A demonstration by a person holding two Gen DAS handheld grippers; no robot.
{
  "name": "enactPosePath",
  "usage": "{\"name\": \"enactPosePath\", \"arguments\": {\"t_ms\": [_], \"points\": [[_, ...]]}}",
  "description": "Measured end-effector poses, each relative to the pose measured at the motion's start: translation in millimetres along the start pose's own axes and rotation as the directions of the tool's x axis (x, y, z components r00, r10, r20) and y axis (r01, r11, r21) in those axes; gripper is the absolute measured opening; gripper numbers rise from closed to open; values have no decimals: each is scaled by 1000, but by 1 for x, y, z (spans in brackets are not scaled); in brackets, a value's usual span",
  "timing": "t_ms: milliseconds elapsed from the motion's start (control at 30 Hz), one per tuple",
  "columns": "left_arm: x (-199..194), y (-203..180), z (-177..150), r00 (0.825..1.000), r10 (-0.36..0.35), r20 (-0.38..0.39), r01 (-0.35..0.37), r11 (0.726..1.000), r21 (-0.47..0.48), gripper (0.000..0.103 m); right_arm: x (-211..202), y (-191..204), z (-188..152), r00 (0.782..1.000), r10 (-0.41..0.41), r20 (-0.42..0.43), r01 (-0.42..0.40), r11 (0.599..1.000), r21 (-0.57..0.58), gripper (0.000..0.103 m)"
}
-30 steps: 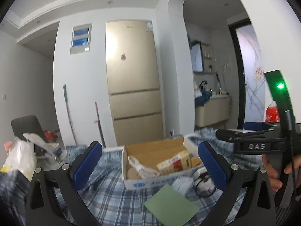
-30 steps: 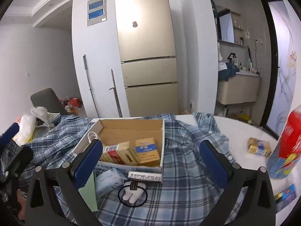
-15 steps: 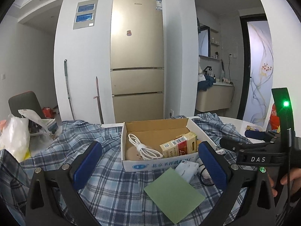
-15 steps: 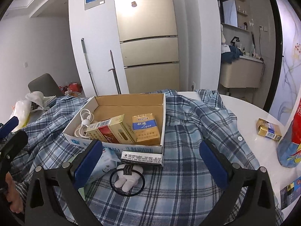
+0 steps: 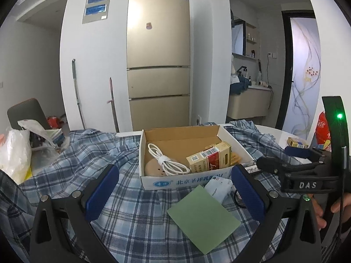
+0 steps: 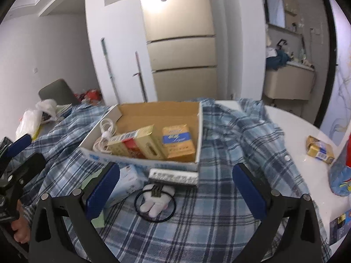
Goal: Organize soft objects
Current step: 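Withdraw both grippers from the box toward the green card and plush toy, then grasp the white plush toy with the right gripper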
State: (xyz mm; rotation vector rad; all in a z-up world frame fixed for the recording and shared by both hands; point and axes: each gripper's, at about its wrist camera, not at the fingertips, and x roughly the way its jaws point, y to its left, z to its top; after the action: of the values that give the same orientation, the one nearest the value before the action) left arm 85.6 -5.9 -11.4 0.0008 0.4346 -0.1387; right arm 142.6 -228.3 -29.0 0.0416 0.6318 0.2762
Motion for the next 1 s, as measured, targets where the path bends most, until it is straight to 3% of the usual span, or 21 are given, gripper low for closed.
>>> {"name": "enactPosePath", "arguments": {"t_ms": [133,467,667,800,867,933,1000], "points": [[4,1,-1,999,-21,-27,21,1000,-8,103,9,4,-2,997,50,-58,-51,999,-13,102],[23,-2,-7,988,-48,-148,47,999,-12,103,44,7,-11,969,78,-234,-84,996,-15,83],[41,2,-15,961,-96,-260,83,995,-61,103,53,10,-17,954,73,-291,-86,996,-32,73],[50,6,-19,940,-135,-313,107,989,-106,95,57,12,-19,948,74,-309,-91,995,-43,71],[56,8,-21,923,-159,-350,119,984,-133,92,62,14,-21,937,89,-339,-110,993,-43,61],[57,13,-19,917,-156,-367,99,981,-168,84,65,15,-22,932,83,-352,-106,993,-48,50],[53,22,-14,906,-234,-353,148,956,-252,83,66,15,-23,930,81,-358,-106,993,-50,40]]}}
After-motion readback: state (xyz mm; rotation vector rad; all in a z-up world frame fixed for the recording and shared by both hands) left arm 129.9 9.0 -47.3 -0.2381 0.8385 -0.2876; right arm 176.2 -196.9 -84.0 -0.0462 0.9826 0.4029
